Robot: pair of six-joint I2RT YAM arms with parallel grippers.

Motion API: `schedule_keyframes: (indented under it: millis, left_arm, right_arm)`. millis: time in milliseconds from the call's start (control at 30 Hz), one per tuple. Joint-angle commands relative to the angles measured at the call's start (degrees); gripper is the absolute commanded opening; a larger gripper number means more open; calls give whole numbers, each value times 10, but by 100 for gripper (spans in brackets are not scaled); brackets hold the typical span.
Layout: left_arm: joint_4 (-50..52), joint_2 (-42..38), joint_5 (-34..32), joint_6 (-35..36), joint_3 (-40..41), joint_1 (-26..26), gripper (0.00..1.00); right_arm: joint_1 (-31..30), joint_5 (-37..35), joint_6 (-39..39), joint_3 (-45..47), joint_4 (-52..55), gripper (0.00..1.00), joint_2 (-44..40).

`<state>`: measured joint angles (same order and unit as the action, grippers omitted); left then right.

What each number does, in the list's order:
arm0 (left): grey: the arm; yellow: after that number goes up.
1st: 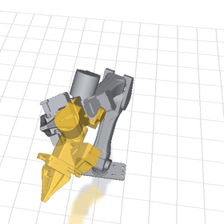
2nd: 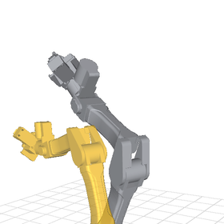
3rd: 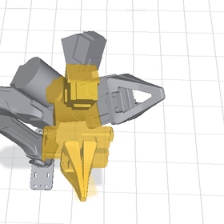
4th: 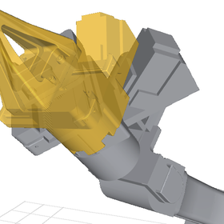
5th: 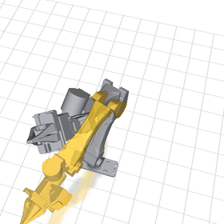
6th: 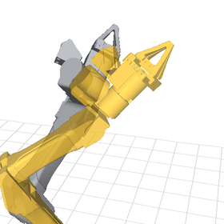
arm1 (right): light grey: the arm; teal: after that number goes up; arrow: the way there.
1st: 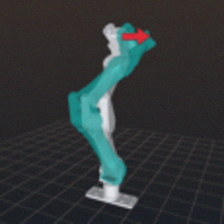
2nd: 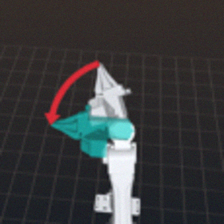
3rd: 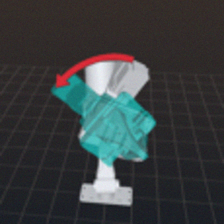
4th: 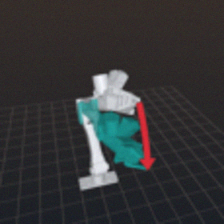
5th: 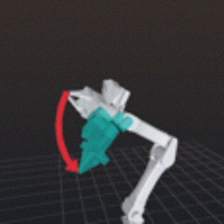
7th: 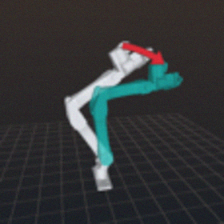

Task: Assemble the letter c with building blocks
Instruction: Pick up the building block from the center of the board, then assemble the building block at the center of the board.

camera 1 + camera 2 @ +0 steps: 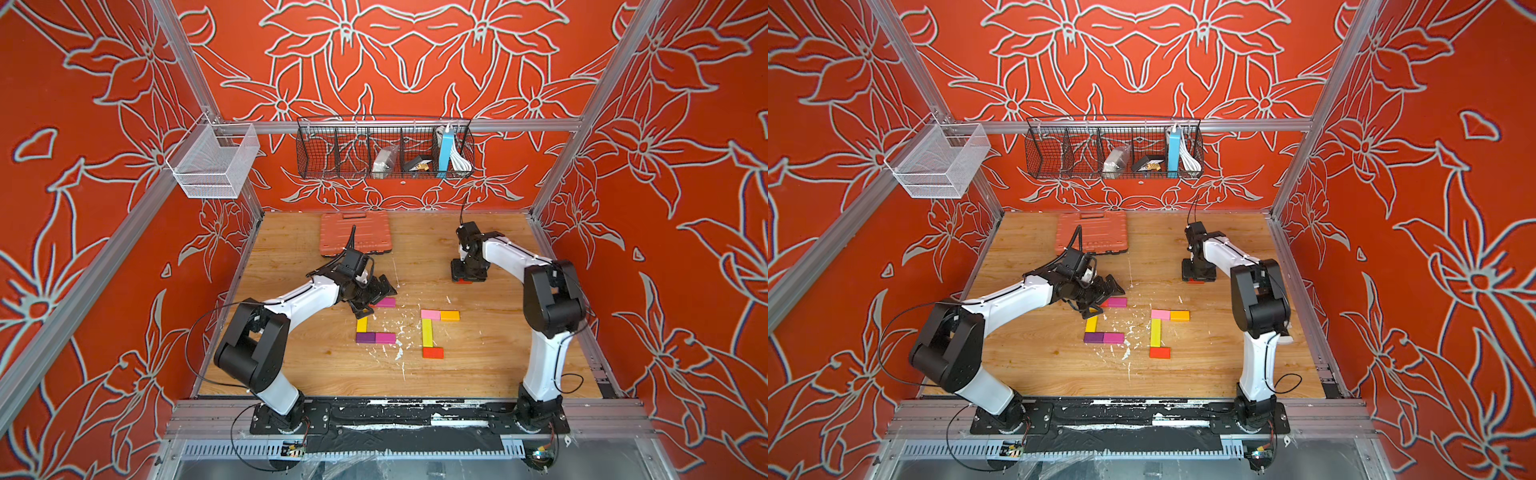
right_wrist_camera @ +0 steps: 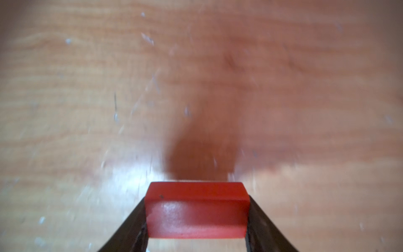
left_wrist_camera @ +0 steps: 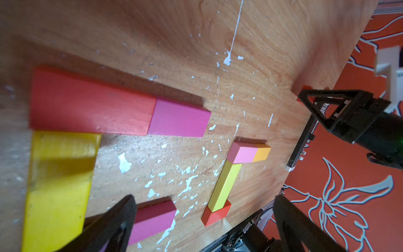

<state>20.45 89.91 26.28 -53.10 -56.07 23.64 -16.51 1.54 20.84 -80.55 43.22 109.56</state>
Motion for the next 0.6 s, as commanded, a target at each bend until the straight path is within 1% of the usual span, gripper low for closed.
schedule_keyframes:
  millis: [0, 133, 267, 467, 567]
  left_arm:
    - [-6, -41, 2, -14, 21, 7, 99]
    - [-8, -76, -11, -29, 47, 28, 98]
    - [-11, -107, -36, -48, 71, 61, 99]
    - [-21, -137, -75, -80, 98, 108, 99]
    - [-28, -142, -89, -93, 108, 127, 99]
  right_arm:
    - [-19, 7, 37, 63, -2, 54, -85]
    - [-62, -5, 69, 155, 1, 53, -181]
    - [-116, -10, 109, 240, -1, 54, -265]
    - [-178, -7, 187, 349, -13, 54, -365]
    - [-201, -2, 219, 395, -26, 54, -399]
